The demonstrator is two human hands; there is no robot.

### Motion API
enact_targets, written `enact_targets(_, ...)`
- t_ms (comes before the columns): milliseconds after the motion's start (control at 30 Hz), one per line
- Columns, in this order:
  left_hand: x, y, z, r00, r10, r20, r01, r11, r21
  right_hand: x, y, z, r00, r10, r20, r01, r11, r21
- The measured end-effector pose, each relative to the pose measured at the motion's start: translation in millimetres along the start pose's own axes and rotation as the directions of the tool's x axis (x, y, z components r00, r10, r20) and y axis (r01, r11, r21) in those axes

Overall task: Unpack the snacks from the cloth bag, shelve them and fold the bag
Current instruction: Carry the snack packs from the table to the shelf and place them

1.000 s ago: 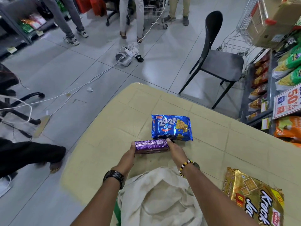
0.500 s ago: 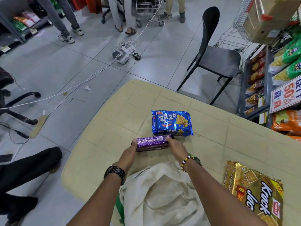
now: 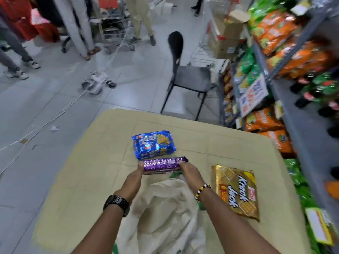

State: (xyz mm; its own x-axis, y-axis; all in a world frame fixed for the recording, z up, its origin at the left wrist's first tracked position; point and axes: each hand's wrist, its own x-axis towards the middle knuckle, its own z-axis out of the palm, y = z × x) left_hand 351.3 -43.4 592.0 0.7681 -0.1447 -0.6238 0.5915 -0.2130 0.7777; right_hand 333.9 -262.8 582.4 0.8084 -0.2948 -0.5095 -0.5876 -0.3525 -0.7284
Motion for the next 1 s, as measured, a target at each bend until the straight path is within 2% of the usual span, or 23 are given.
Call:
enact_targets(100,-11.6,13.5,28.2,0.997,0.077,0.028,-0.078,0.996,0.042,-31.3,7.5,-34.4,0.996,0.02,-0.085,-0.014,0.998,0.064)
enact_targets(233,-44.5,30.7,99.5,0.956,0.199,0.217,-0.239,0.956,0.173,-99.6,48.3,-101.9,0.957,0.087,-0.278,-0.023,0.974,0.225)
enact_targets(367,-81.0,24.2,163.5,0.906,0.212,0.365,-0.311,0.92,0.238,-169.3,105.8,-140.7,0.898,0.172,-0.405,0.012,0.911,0.413)
enact_targets(533,-130.8,-6.2,234.5,0.84,0.137,0.525,-0.341,0.887,0.313,-261.5,179.0,-164.3,0.788,0.313,-0.531,0.022,0.846,0.532)
enact_targets(700,-208.3,-53.2,283.7,0.727,0.079,0.682,-0.402,0.854,0.33,-370.6,239.1,-167.7,0.678,0.46,-0.573,0.042,0.754,0.656)
enact_targets(833,-281.8,-96.5,308.5,0.657,0.001,0.754,-0.442,0.811,0.384,-460.0,289.0,-153.6,0.605,0.523,-0.6,0.029,0.739,0.673)
enact_targets(900,-317.5,-125.2,324.1,0.607,-0.07,0.792,-0.488,0.754,0.44,-509.3,316.4,-140.4,0.557,0.558,-0.616,0.053,0.716,0.696)
enact_targets(933,-318.5,-130.1,321.9,0.606,-0.08,0.791,-0.495,0.741,0.454,-515.1,316.9,-139.0,0.559,0.56,-0.612,0.046,0.715,0.697)
enact_targets(967,-339.9,-150.8,329.9,0.565,-0.095,0.82,-0.535,0.714,0.451,-549.3,332.2,-126.8,0.529,0.605,-0.595,0.041,0.682,0.73)
enact_targets(1000,-348.4,-161.7,333.0,0.583,-0.109,0.805,-0.531,0.699,0.479,-566.1,337.6,-121.4,0.511,0.619,-0.597,0.055,0.669,0.741)
